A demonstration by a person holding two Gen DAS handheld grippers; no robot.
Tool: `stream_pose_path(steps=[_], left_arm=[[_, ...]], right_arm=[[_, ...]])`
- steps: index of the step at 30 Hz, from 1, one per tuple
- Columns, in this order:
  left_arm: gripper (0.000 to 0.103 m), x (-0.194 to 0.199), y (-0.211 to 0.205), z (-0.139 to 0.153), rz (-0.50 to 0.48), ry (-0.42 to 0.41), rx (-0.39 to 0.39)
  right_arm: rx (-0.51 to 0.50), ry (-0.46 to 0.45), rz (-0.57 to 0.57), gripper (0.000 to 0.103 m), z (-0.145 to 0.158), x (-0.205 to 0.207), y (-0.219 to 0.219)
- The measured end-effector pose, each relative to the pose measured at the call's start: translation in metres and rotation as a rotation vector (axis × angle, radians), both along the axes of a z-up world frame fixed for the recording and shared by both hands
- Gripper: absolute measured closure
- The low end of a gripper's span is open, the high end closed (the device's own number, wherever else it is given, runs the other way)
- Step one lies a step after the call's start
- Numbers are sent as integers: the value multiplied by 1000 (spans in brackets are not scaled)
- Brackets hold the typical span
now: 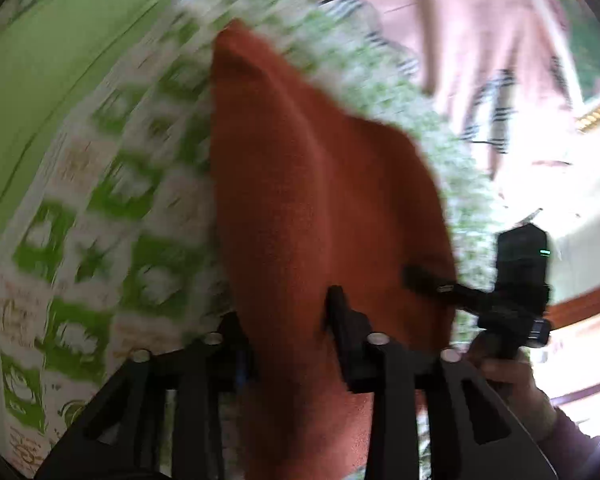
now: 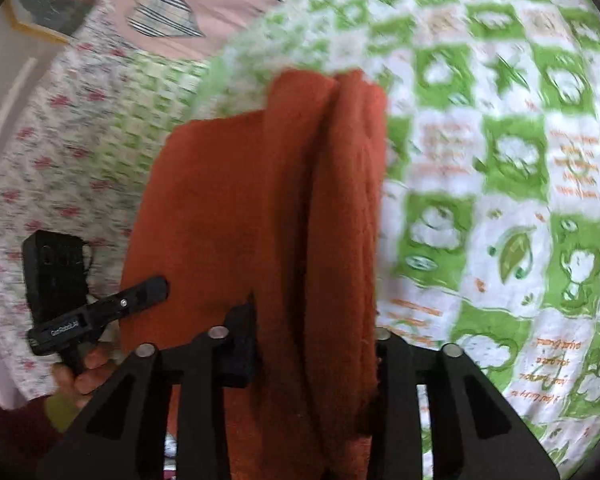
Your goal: Fold small clothes
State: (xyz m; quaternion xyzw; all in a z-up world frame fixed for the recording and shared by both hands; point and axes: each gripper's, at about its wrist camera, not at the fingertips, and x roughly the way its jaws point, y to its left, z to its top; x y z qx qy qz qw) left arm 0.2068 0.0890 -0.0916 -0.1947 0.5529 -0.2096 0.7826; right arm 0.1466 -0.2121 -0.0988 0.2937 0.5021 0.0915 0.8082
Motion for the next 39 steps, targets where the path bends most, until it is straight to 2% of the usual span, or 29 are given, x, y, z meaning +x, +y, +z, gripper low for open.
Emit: stream_pose_path(steps=[2,3,5,7,8,11,13,16,17,18,19,20,22,23,24,26,29,32,34,35,36,38,39], left_arm=[[57,-3,10,1,28,2,-21],[50,-3,13,3,34,-5,-19],[43,-4,21,10,46,-33,-1],[42,-1,26,15,53,-44,-4],[42,0,28,16,60,-43,-11],[40,3,40,14,87,-35,-29],[40,6,42,11,92,-24,-20],[40,11,32,9,87,-10,-9],[40,12,31,8,85,-7,-7],[40,15,29,6,82,-2,-6],[40,17,28,4,80,6,-4],[40,18,27,3,77,18,-5],[40,20,25,5,60,27,-16],[40,20,24,9,53,17,-24],[36,20,24,14,47,1,-30],[30,24,23,16,50,-10,-31],[30,42,16,7,55,15,-17],[30,72,11,-5,72,31,9],[33,90,10,-6,91,25,5],[43,102,11,-4,106,8,12],[62,111,11,-2,116,-7,17],[86,130,9,3,125,-36,37],[87,139,6,4,128,-46,69]], right_arm=[[-3,6,-31,57,7,-2,-2],[-31,2,-41,53,13,-4,-3],[-100,-23,-65,50,30,-9,-4],[-181,-59,-90,50,49,-15,-5],[-219,-106,-98,50,63,-20,-5],[-234,-189,-54,50,83,-17,8],[-234,-153,0,52,77,3,22],[-186,-79,-20,63,51,24,18],[-167,-56,-36,68,43,27,15],[-139,-35,-57,79,35,32,11],[-108,-24,-69,86,30,35,9],[-70,-15,-83,90,27,38,6],[-39,-39,-89,91,37,36,4],[-24,-91,-83,91,53,27,5],[-18,-140,-78,91,67,19,6],[-54,-182,-70,91,82,6,7],[-166,-102,-57,91,67,6,6],[-162,-51,-76,91,43,8,-4],[-165,-41,-89,91,34,9,-6],[-161,-41,-93,91,33,9,-7],[-160,-43,-95,91,33,10,-5],[-168,-45,-92,91,31,12,-4],[-176,-39,-91,91,29,12,-4]])
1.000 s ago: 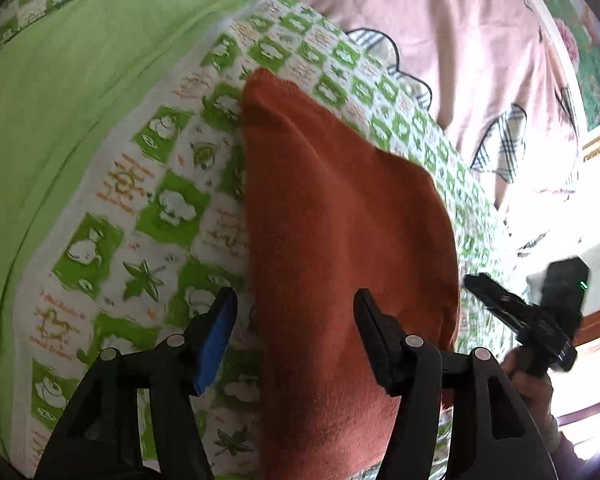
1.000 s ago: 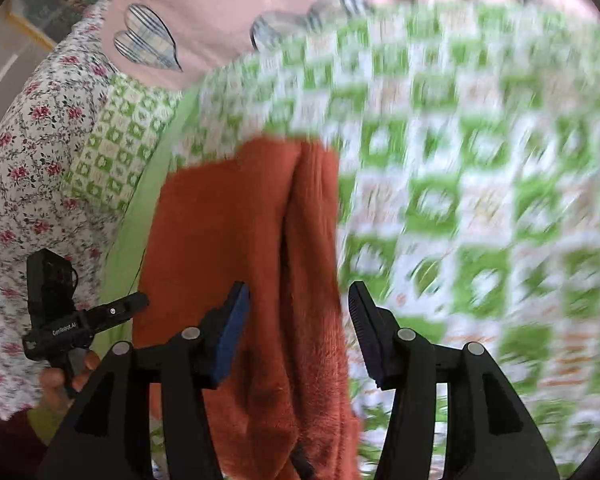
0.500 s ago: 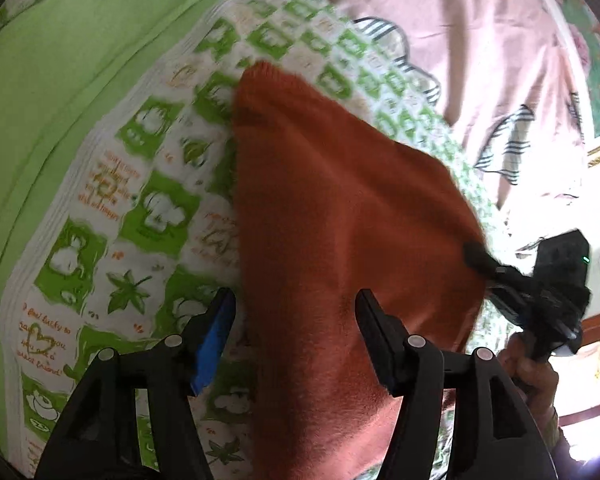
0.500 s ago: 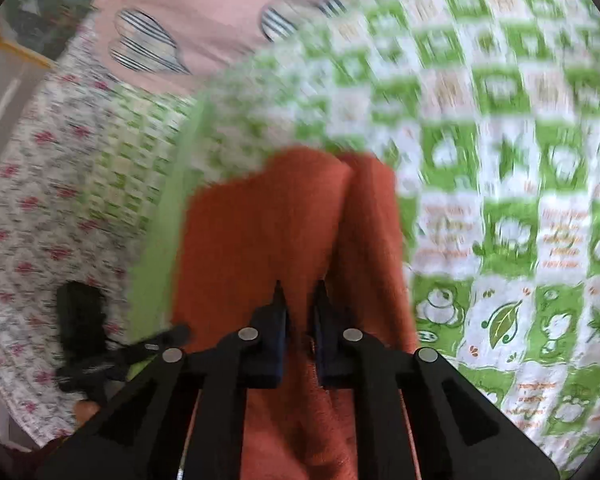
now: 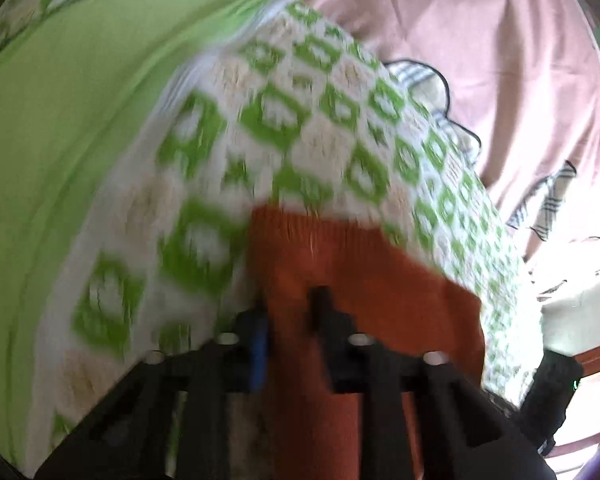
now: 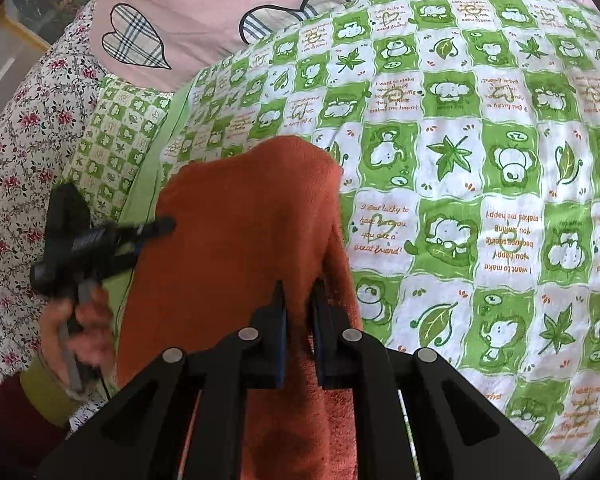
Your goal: Fold small clothes
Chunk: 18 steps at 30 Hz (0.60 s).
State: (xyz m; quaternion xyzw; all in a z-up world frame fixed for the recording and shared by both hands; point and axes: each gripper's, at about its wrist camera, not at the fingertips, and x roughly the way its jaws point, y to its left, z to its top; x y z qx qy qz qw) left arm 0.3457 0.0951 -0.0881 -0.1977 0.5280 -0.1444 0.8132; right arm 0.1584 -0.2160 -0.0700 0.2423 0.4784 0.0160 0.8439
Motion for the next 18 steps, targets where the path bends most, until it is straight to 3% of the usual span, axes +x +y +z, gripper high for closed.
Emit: stream_pose_path(steps=[3,6,7,9,11,18], left_arm=[[87,15,-10,-1,-19,0,85],[84,3,-12,10,-39,-9,119],[81,-6,-11,16,-42,-17,111],[64,-32,-7,26,-47,-28,80],[58,-62,-4,32,-51,-30,55],[51,-160,-5,25,-96,29,9]], right_arm=[[13,-2,-18,91,-5,-2,-6],[41,-2,-28,91,-1,-8,-10],[47,-4,-25,90,2,-12,-9],[59,3,-22,86,6,-22,-9],[69,12,-20,86,10,-35,-7],[91,46,-5,86,11,-90,17]])
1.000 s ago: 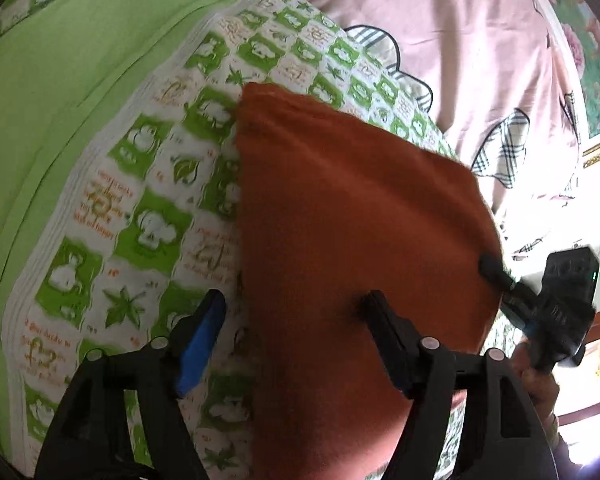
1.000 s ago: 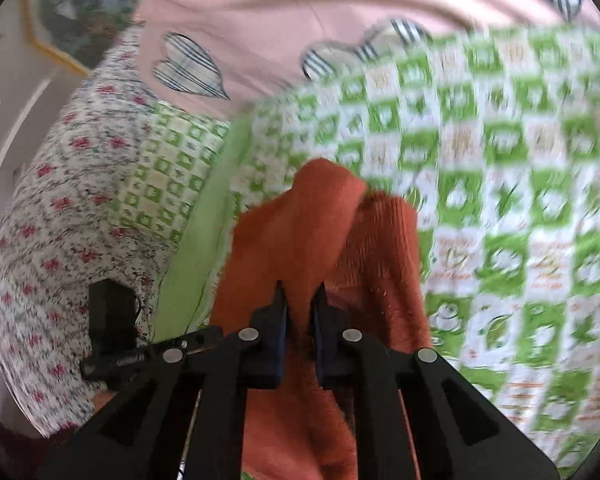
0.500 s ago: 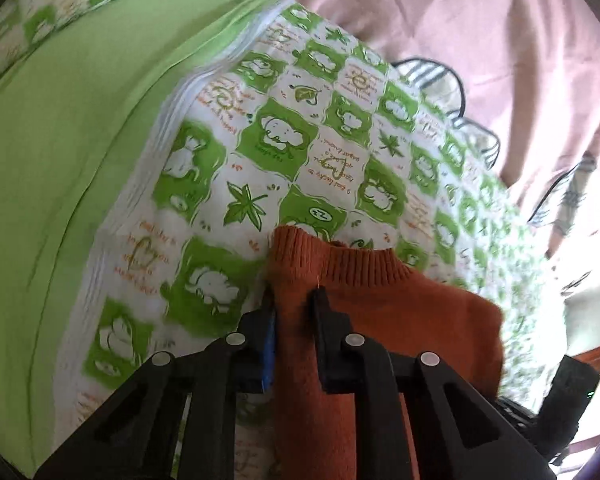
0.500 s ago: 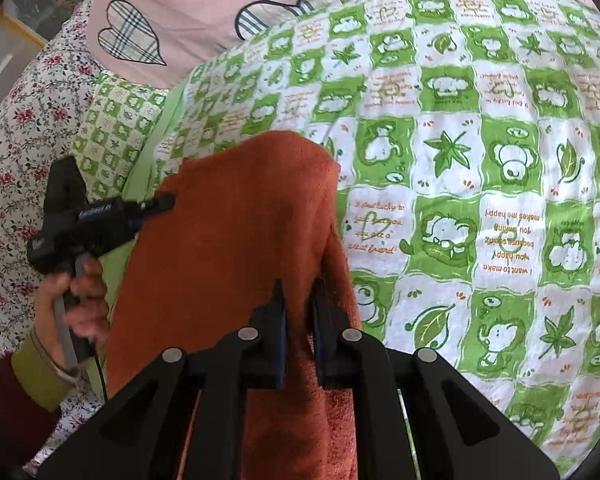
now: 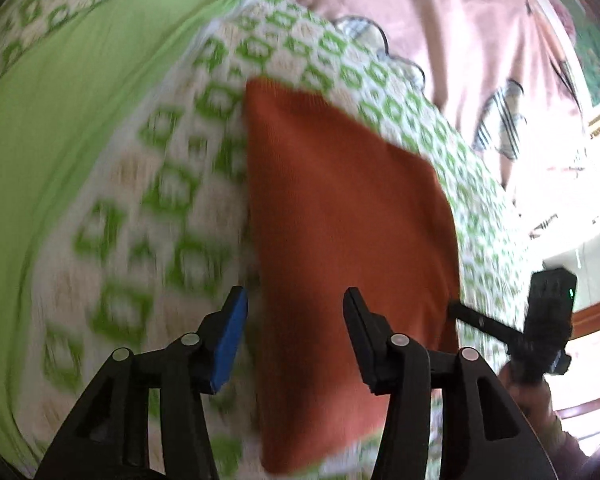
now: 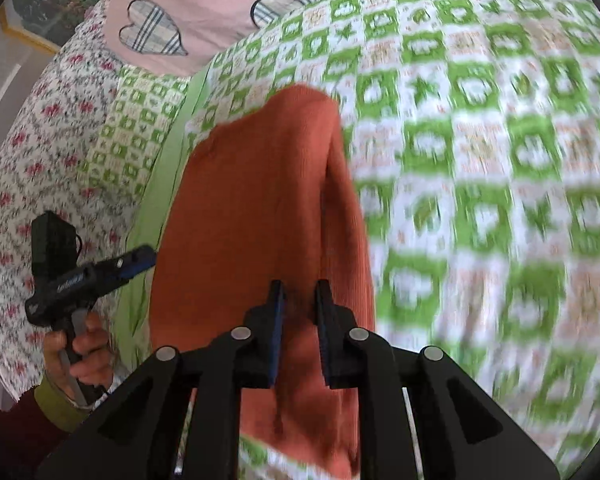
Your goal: Fold small clothes
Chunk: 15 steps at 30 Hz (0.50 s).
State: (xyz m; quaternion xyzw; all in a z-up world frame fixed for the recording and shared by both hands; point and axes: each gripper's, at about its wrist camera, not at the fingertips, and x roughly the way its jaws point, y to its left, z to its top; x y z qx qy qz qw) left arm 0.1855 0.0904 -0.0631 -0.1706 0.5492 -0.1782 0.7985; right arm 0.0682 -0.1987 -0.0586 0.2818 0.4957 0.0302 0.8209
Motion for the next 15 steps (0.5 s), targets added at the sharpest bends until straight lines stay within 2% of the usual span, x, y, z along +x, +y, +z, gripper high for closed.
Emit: stream_pose_path(steps=[5,8,10,13,15], left_arm=[[51,-45,-7,-25,-21,71,47],[51,-55,-10,-28,-10,75,48],[51,-55,-14,-31,-6,70,79],[50,-52,-19,-48,3,94,103],[49,-51,-23,-49,7,96,115]], right_arm=[[2,28,-17,86,-14,-22,10],[-19,-10,-35,91,0,-24,12],[-62,-23,-27,91,7,-24,17],[-151,55,-17,92,-15,-22,17],[-121,58,-49,92,-24,-24,12]])
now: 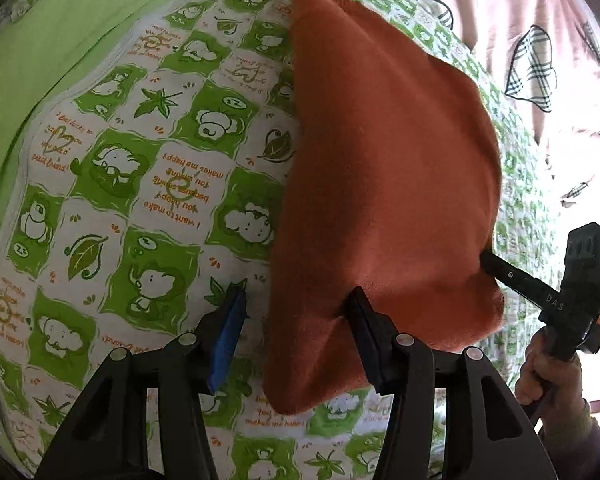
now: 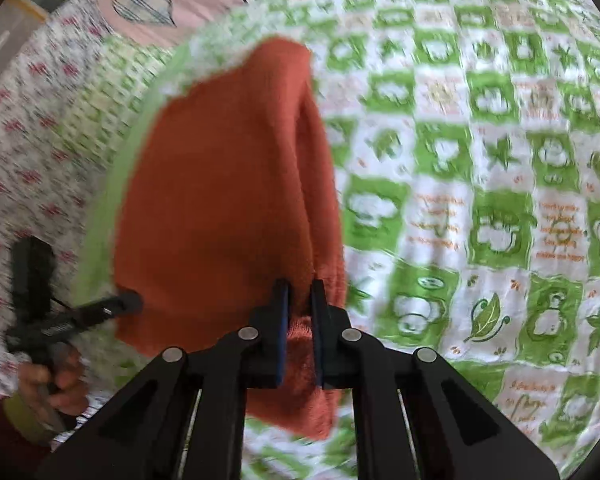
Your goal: Fold small clothes
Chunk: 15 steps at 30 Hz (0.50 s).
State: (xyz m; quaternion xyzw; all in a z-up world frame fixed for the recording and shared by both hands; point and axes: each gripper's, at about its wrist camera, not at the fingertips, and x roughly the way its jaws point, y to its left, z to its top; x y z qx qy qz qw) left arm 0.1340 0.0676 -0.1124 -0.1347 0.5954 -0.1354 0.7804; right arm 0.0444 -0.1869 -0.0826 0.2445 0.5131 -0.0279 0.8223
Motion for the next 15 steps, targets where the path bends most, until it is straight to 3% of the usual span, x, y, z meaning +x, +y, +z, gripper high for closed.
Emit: stream_pose_path(steps=[5,8,11,15], left_arm=[[51,-10,-4,29,-33,-69,46],[51,-16,2,54,-51,-146,-25],[51,-6,-4,68,-100,-203,-122],[51,17,-24,66,-165,-228,-122]], right_arm=[[-16,-11,-38,80,19,-9,-3],[-59,-79,-55,80,45,-14,-2],[-60,-149,-1,80,63,2,8],[-98,-168,112,80,62,42,35]])
